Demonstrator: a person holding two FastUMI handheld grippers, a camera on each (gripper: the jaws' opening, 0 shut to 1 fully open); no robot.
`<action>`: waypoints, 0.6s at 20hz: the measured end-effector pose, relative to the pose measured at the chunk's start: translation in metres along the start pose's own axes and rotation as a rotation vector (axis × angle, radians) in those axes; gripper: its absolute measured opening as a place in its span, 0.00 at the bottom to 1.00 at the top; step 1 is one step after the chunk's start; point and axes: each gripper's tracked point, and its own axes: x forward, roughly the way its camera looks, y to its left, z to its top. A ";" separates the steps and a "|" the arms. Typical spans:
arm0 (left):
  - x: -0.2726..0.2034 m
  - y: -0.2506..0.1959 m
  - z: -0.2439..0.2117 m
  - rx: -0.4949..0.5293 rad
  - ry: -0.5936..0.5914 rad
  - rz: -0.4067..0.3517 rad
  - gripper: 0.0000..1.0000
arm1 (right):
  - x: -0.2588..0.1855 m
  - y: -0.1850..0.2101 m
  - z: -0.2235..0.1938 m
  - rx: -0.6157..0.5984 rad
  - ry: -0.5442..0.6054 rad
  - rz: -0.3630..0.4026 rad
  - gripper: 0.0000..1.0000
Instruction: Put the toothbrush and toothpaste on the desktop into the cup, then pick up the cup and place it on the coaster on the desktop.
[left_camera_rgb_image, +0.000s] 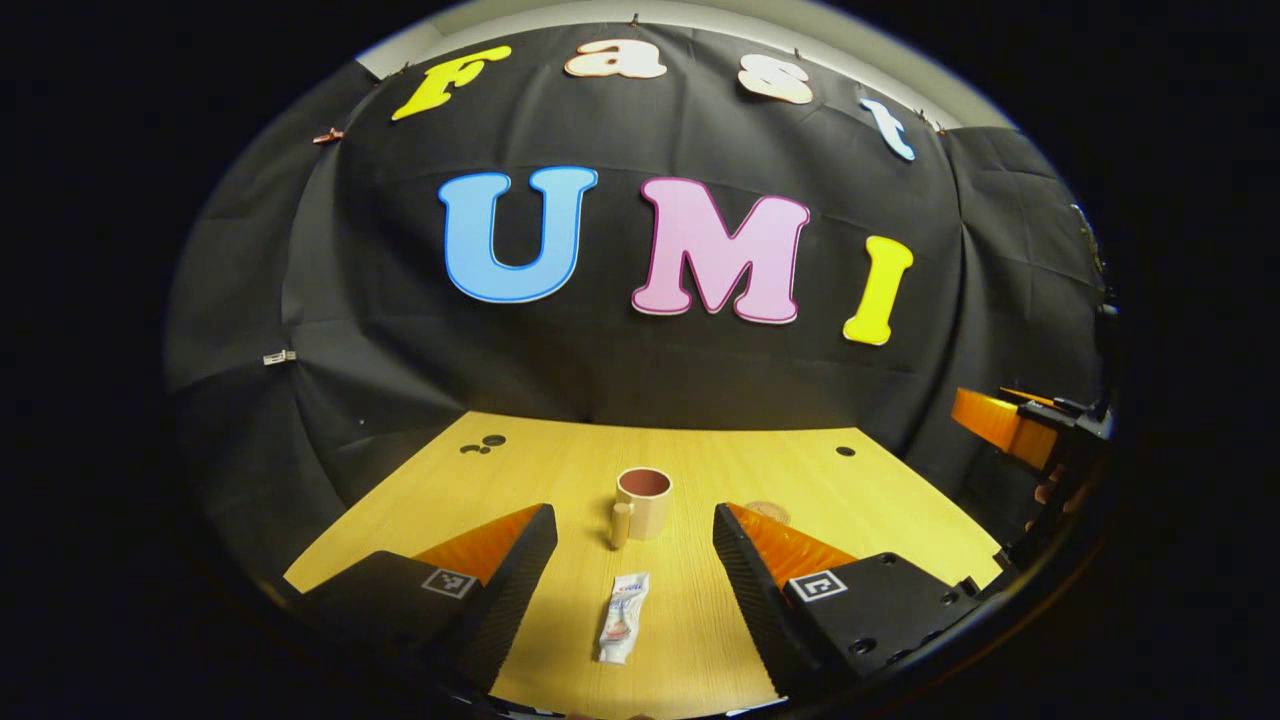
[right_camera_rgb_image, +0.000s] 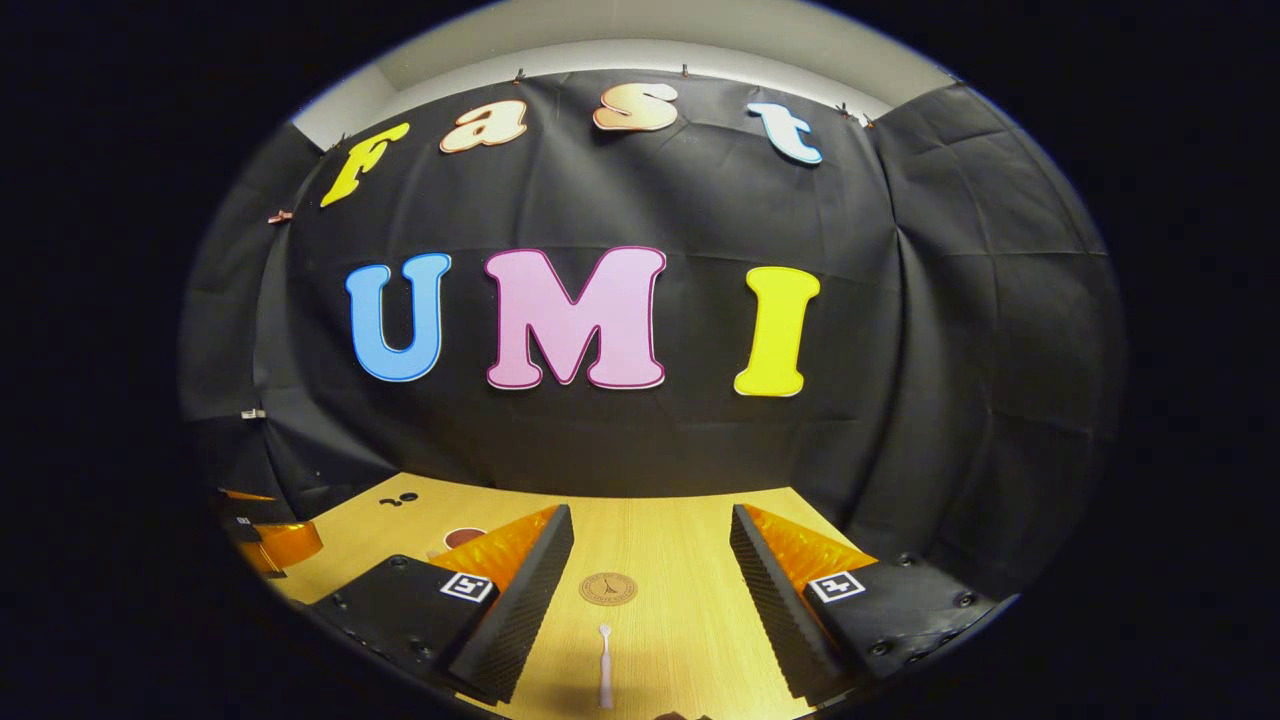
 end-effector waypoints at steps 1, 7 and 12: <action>0.003 0.001 -0.004 0.001 0.016 0.001 0.98 | 0.002 0.000 -0.003 -0.003 0.007 -0.001 0.97; 0.027 0.008 -0.041 -0.016 0.107 0.040 0.98 | 0.025 0.005 -0.020 -0.010 0.055 0.037 0.97; 0.052 0.011 -0.093 0.009 0.216 0.079 0.98 | 0.051 0.005 -0.037 -0.053 0.093 0.078 0.97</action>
